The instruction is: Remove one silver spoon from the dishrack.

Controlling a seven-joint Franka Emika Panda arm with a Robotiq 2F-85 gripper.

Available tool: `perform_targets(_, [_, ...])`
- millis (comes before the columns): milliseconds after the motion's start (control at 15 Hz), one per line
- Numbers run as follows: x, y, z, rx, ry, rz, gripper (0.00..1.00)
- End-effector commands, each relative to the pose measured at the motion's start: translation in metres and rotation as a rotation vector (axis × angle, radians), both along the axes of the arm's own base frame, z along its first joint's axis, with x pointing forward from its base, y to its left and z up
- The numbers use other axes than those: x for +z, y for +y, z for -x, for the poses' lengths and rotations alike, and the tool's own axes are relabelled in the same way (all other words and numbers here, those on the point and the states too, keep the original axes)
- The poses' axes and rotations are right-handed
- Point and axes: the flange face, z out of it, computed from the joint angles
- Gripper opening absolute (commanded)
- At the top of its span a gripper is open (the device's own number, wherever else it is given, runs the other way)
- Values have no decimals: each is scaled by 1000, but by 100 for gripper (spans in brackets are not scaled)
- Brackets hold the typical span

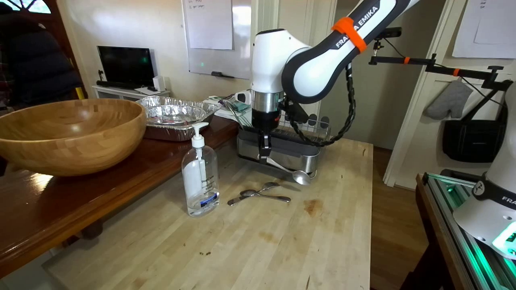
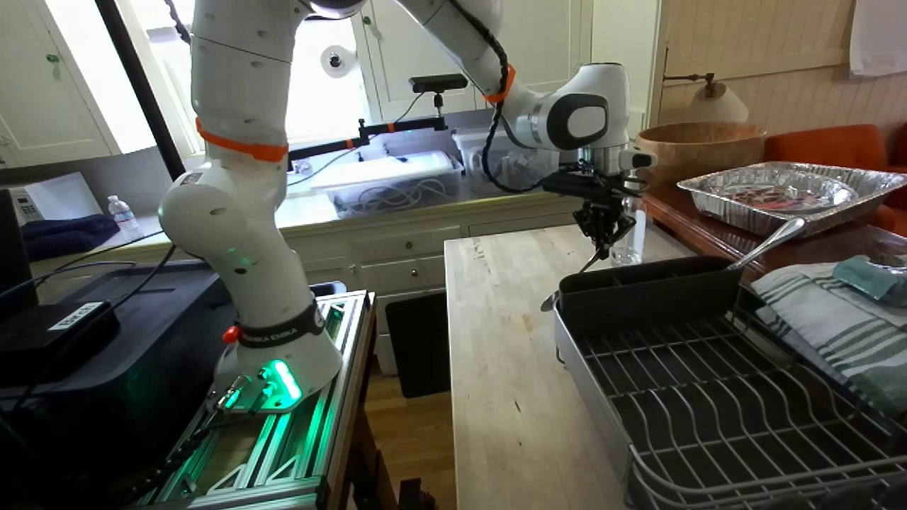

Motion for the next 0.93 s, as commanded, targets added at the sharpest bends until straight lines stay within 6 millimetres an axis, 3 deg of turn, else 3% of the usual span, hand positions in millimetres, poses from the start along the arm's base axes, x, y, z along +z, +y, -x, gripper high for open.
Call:
perform_targets(0, [-20,2,-17,-17,34,10,1])
perform_targets(867, [-61,3,-49,-73,47,9,1])
